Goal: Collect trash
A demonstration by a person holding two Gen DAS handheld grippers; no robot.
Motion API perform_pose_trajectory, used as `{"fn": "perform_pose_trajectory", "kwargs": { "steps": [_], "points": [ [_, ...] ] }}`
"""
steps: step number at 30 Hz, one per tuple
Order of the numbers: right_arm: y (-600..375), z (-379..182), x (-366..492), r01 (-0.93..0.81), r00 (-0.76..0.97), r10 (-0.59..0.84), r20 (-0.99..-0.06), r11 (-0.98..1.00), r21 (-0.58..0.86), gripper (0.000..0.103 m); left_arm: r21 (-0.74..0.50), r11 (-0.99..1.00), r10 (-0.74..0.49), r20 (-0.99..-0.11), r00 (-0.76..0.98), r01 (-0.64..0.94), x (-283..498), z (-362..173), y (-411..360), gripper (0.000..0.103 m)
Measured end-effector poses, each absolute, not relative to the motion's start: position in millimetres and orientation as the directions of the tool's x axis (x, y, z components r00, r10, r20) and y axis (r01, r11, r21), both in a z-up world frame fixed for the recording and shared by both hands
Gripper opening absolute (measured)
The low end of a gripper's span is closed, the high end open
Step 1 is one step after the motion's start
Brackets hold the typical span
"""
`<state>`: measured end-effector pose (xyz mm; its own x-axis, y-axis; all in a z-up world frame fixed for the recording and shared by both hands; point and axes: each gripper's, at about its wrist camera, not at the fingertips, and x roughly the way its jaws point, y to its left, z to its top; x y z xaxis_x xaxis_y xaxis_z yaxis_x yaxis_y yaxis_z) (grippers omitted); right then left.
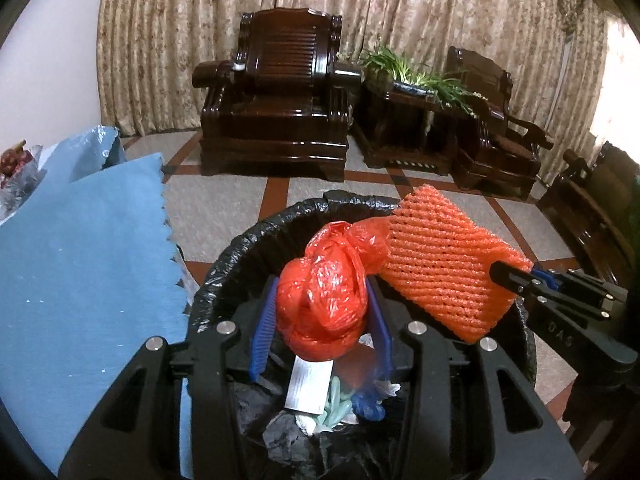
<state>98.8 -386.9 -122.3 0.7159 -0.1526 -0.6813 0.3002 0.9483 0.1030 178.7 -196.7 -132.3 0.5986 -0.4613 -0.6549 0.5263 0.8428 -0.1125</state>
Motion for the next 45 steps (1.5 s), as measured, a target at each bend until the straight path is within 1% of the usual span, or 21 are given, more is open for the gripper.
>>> {"fn": "perform_pose_trajectory", "kwargs": {
  "steps": [1, 2, 3, 5, 6, 7, 9, 11, 13, 14, 16, 17, 19, 22, 25, 32, 40, 45],
  "points": [
    [-387, -124, 100, 0.300, 0.713, -0.153, -0.684, 0.949, 0.101, 0.017, -0.117, 0.840, -0.466, -0.656, 0.594, 0.530, 180, -133, -197, 0.044],
    [-387, -124, 100, 0.299, 0.712, -0.155, -0.684, 0.950, 0.096, 0.018, -0.118, 0.841, -0.465, -0.656, 0.594, 0.528, 182, -133, -197, 0.048],
    [-387, -125, 100, 0.297, 0.712, -0.157, -0.684, 0.950, 0.091, 0.019, -0.120, 0.841, -0.467, -0.655, 0.594, 0.528, 182, -131, -198, 0.057],
    [-387, -124, 103, 0.295, 0.712, -0.160, -0.684, 0.952, 0.085, 0.023, -0.135, 0.836, -0.482, -0.646, 0.592, 0.532, 185, -130, -196, 0.064],
    [-387, -123, 103, 0.297, 0.712, -0.164, -0.683, 0.951, 0.082, 0.027, -0.135, 0.835, -0.483, -0.642, 0.595, 0.533, 186, -129, -195, 0.066],
    [-387, -123, 102, 0.300, 0.714, -0.169, -0.680, 0.951, 0.079, 0.036, -0.134, 0.836, -0.484, -0.636, 0.601, 0.532, 187, -128, -193, 0.067],
    [-388, -120, 101, 0.302, 0.720, -0.174, -0.672, 0.950, 0.077, 0.046, -0.135, 0.840, -0.482, -0.632, 0.607, 0.526, 188, -125, -191, 0.073],
    [-386, -117, 99, 0.303, 0.724, -0.179, -0.666, 0.950, 0.073, 0.052, -0.139, 0.845, -0.478, -0.626, 0.616, 0.516, 189, -123, -185, 0.076],
    [-384, -113, 95, 0.305, 0.731, -0.186, -0.657, 0.950, 0.071, 0.071, -0.132, 0.853, -0.468, -0.622, 0.628, 0.505, 188, -119, -178, 0.082],
    [-384, -111, 95, 0.302, 0.735, -0.183, -0.653, 0.951, 0.073, 0.074, -0.130, 0.858, -0.461, -0.619, 0.636, 0.497, 188, -116, -173, 0.086],
    [-379, -106, 91, 0.294, 0.744, -0.174, -0.645, 0.952, 0.082, 0.086, -0.132, 0.862, -0.459, -0.613, 0.643, 0.490, 187, -111, -166, 0.088],
    [-379, -103, 90, 0.289, 0.749, -0.169, -0.641, 0.953, 0.086, 0.088, -0.132, 0.864, -0.457, -0.612, 0.646, 0.486, 187, -107, -162, 0.090],
    [-375, -98, 88, 0.274, 0.756, -0.155, -0.636, 0.957, 0.093, 0.095, -0.127, 0.867, -0.451, -0.610, 0.652, 0.481, 183, -102, -154, 0.091],
    [-371, -87, 82, 0.255, 0.768, -0.133, -0.626, 0.961, 0.109, 0.097, -0.110, 0.877, -0.432, -0.607, 0.667, 0.468, 175, -94, -144, 0.093],
    [-362, -78, 75, 0.238, 0.780, -0.107, -0.617, 0.962, 0.134, 0.097, -0.108, 0.882, -0.423, -0.611, 0.669, 0.459, 166, -86, -133, 0.094],
    [-329, -55, 57, 0.180, 0.801, -0.060, -0.596, 0.973, 0.144, 0.097, -0.090, 0.897, -0.395, -0.607, 0.690, 0.434, 137, -67, -107, 0.095],
    [-298, -28, 38, 0.141, 0.811, -0.042, -0.583, 0.982, 0.126, 0.097, -0.077, 0.916, -0.360, -0.594, 0.719, 0.394, 104, -46, -73, 0.095],
    [-283, -13, 29, 0.117, 0.820, -0.032, -0.571, 0.987, 0.114, 0.097, -0.071, 0.922, -0.353, -0.564, 0.747, 0.381, 89, -27, -58, 0.096]
  ]
}}
